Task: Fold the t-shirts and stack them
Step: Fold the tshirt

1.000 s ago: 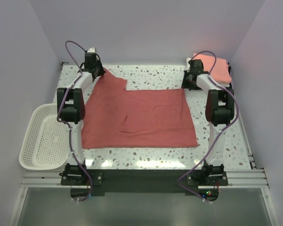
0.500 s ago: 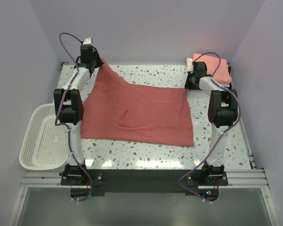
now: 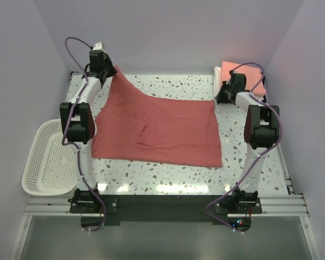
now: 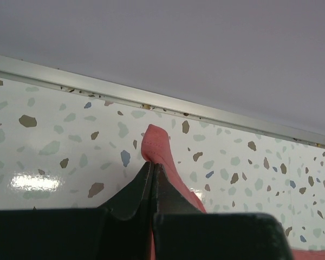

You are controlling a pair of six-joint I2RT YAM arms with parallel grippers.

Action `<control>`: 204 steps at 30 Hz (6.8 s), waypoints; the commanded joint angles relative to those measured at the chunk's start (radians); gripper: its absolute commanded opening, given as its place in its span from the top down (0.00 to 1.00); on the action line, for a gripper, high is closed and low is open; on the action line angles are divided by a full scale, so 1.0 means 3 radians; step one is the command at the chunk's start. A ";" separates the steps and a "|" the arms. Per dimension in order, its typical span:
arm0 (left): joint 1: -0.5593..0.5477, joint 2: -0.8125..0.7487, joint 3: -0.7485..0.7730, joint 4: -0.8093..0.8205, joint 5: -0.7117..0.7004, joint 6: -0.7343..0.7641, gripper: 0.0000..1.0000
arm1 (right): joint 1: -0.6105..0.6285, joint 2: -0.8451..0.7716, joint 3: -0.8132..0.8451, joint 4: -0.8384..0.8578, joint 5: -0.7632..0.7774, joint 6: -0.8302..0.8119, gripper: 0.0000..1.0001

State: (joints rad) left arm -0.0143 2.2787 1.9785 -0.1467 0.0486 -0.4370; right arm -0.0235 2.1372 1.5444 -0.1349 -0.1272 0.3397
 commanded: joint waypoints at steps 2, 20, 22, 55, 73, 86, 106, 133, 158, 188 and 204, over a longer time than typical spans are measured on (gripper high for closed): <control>0.0048 -0.0304 0.0027 0.0172 0.0093 -0.0052 1.00 | -0.0034 -0.0185 0.0057 0.0168 -0.0195 0.0069 0.80; 0.0048 -0.0212 -0.0035 0.0213 0.0232 -0.0113 1.00 | 0.0339 0.0346 0.0808 -0.0399 0.0358 -0.0110 0.75; 0.0048 -0.0207 -0.0035 0.0213 0.0232 -0.0103 1.00 | 0.0349 0.0408 0.0911 -0.0471 0.0383 -0.0094 0.75; 0.0048 -0.0141 -0.0060 0.0192 0.0267 -0.0108 1.00 | 0.0441 0.0663 0.1090 -0.0920 0.0864 -0.0140 0.67; 0.0048 -0.0304 0.0027 0.0172 0.0288 -0.0098 1.00 | 0.0395 0.0234 0.0814 -0.0569 0.0874 -0.0064 1.00; 0.0145 -0.0401 0.0068 0.0075 0.0344 -0.0139 1.00 | 0.0303 -0.0108 0.0477 -0.0323 0.0828 -0.0038 1.00; 0.0155 -0.1004 -0.0570 -0.0007 0.0298 -0.0149 1.00 | 0.0257 -0.0824 -0.0218 -0.0215 0.0833 0.0120 1.00; 0.0155 -0.3060 -0.3287 -0.0283 -0.0428 -0.0630 1.00 | 0.0339 -0.2251 -0.2033 -0.0277 0.0946 0.0683 1.00; 0.0191 -0.3244 -0.3593 -0.0396 -0.0541 -0.0655 1.00 | 0.0451 -0.2788 -0.2970 0.0122 0.0680 0.0964 0.96; 0.0206 -0.3270 -0.4248 -0.0197 -0.0177 -0.0855 1.00 | 0.0758 -0.2778 -0.2837 -0.0113 0.0817 0.1046 0.62; 0.0211 -0.3229 -0.4248 -0.0135 -0.0029 -0.0849 1.00 | 0.0763 -0.2609 -0.2862 -0.0384 0.1145 0.1107 0.62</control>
State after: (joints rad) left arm 0.0391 1.3235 0.7048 -0.2401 0.0216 -0.6811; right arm 0.2062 1.3361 0.6712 -0.2508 0.1707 0.6552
